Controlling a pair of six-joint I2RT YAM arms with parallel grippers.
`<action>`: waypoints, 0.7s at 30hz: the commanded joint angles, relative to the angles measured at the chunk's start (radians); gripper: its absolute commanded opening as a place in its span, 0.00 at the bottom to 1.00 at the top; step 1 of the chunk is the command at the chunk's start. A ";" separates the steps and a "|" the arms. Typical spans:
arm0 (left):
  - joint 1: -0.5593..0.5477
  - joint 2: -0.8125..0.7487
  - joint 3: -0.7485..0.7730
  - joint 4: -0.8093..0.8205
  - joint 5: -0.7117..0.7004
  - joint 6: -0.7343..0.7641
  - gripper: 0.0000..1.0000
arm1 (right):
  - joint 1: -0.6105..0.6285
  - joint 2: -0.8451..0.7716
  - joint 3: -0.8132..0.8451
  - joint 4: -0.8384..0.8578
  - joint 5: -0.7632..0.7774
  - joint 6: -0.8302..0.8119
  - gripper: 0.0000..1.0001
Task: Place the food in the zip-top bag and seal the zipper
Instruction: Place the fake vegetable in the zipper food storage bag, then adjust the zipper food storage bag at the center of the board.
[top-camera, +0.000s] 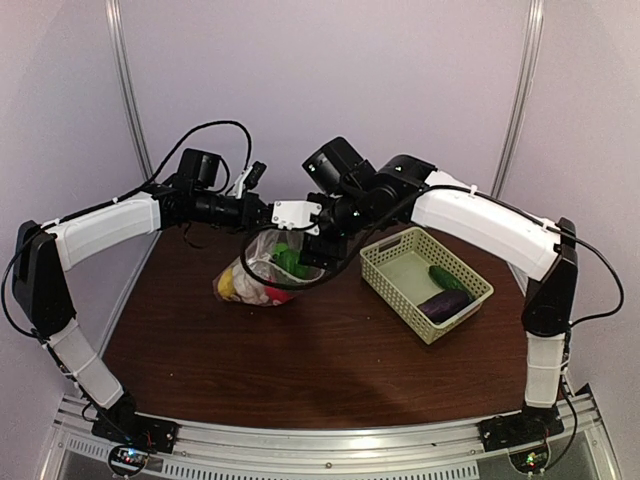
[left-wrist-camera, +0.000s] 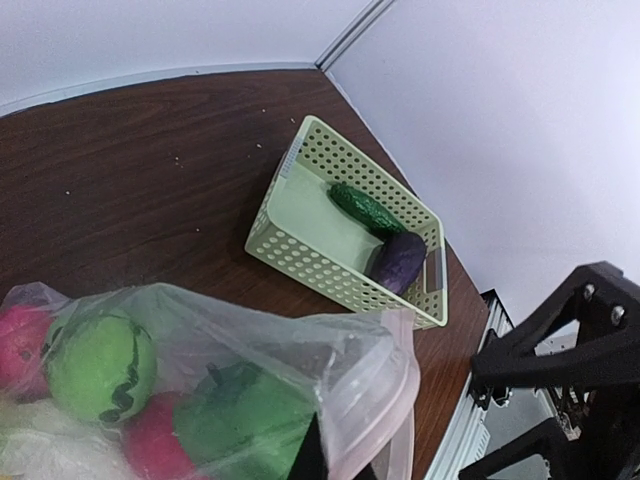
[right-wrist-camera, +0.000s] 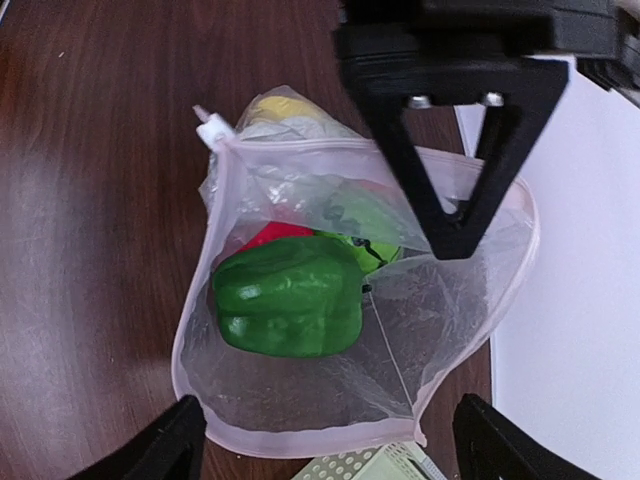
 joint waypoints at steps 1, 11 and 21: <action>-0.007 -0.009 0.011 0.017 0.022 0.013 0.00 | 0.006 -0.062 -0.023 -0.147 -0.170 -0.160 0.82; -0.007 -0.015 0.013 0.016 0.032 0.015 0.00 | 0.010 -0.007 -0.096 -0.094 -0.099 -0.202 0.73; -0.007 -0.022 0.014 0.016 0.040 0.017 0.00 | 0.030 0.048 -0.126 -0.099 -0.033 -0.268 0.55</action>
